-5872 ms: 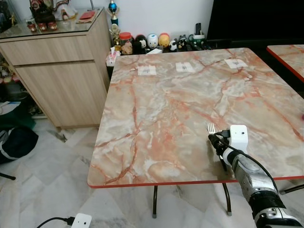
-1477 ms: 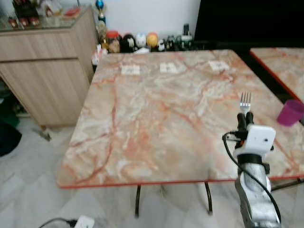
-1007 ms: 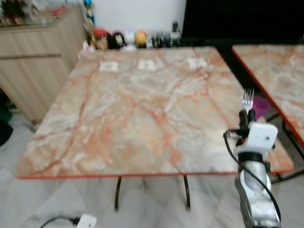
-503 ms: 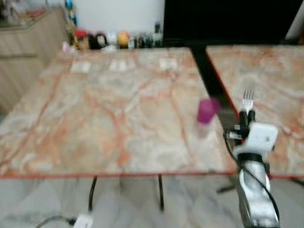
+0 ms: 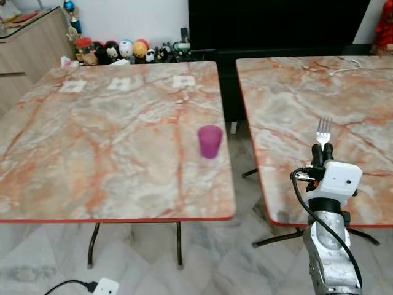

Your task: Setting the table

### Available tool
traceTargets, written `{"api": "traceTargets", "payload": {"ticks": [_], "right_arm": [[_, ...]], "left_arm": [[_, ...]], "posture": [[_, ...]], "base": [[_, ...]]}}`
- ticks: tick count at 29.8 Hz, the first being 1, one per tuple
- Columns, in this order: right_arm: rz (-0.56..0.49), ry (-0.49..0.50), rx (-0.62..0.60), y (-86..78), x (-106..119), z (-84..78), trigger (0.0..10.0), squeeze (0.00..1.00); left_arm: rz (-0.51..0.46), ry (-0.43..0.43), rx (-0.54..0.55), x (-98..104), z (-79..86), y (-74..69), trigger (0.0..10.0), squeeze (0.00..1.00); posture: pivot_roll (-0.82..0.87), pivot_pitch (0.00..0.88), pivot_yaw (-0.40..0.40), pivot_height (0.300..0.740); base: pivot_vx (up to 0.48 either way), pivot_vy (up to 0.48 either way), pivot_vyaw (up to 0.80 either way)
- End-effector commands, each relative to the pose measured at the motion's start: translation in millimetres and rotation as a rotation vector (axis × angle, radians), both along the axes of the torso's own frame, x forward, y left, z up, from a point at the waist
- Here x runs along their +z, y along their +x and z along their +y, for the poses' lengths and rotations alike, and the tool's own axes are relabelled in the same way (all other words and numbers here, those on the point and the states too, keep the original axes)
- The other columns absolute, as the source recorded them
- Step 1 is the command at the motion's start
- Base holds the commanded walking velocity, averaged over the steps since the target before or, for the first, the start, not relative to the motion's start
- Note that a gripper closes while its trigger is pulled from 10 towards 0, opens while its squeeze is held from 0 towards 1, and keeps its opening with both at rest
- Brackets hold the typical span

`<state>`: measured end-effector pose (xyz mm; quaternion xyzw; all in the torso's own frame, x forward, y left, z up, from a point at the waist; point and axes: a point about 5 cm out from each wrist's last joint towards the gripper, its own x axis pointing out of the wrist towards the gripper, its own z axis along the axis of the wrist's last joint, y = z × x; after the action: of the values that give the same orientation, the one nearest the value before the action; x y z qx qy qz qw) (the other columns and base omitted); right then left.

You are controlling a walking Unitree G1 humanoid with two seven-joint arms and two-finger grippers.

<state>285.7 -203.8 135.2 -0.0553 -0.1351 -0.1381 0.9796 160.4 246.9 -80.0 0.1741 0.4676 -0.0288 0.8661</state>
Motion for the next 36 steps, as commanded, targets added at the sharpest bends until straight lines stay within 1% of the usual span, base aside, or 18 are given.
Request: {"api": "traceTargets", "payload": {"ticks": [1, 10, 18, 22, 31, 34, 36], "right_arm": [[-0.030, 0.002, -0.013, -0.3, 7.2, -3.4, 10.0, 0.00], [-0.035, 0.005, -0.005, 0.4, 7.0, 0.2, 10.0, 0.00], [-0.036, 0.000, -0.014, -0.2, 8.4, -3.0, 10.0, 0.00], [-0.035, -0.004, -0.026, -1.4, 8.8, -7.4, 10.0, 0.00], [-0.029, -0.004, -0.030, -1.0, 7.4, -7.4, 10.0, 0.00], [-0.029, -0.001, -0.028, -0.5, 7.5, -6.5, 10.0, 0.00], [-0.028, 0.002, -0.027, -0.1, 7.2, -6.2, 10.0, 0.00]], "left_arm": [[0.023, 0.000, -0.017, -2.3, -0.8, -4.7, 10.0, 0.00], [0.033, 0.007, -0.025, -2.7, 1.4, -7.1, 10.0, 0.00], [0.035, 0.005, -0.025, -2.9, 1.5, -7.6, 10.0, 0.00], [0.037, 0.002, -0.026, -3.4, 0.4, -8.0, 10.0, 0.00], [0.039, 0.001, -0.021, -3.9, -0.1, -8.9, 10.0, 0.00], [0.038, 0.001, -0.019, -3.8, 0.3, -8.8, 10.0, 0.00], [0.037, 0.003, -0.017, -3.6, 0.5, -8.7, 10.0, 0.00]], "posture": [[-0.03, 0.000, 0.076, 0.740], [-0.03, 0.000, 0.079, 0.740], [-0.03, 0.000, 0.078, 0.740], [-0.03, 0.000, 0.078, 0.740], [-0.03, 0.000, 0.077, 0.740], [-0.02, 0.000, 0.074, 0.740], [-0.02, 0.000, 0.074, 0.740]], "base": [[0.000, -0.480, 0.00], [0.000, -0.480, 0.00], [0.000, -0.480, 0.00], [0.000, -0.480, 0.00], [0.000, -0.480, 0.00], [0.000, -0.358, 0.00], [0.000, 0.000, 0.00]]}}
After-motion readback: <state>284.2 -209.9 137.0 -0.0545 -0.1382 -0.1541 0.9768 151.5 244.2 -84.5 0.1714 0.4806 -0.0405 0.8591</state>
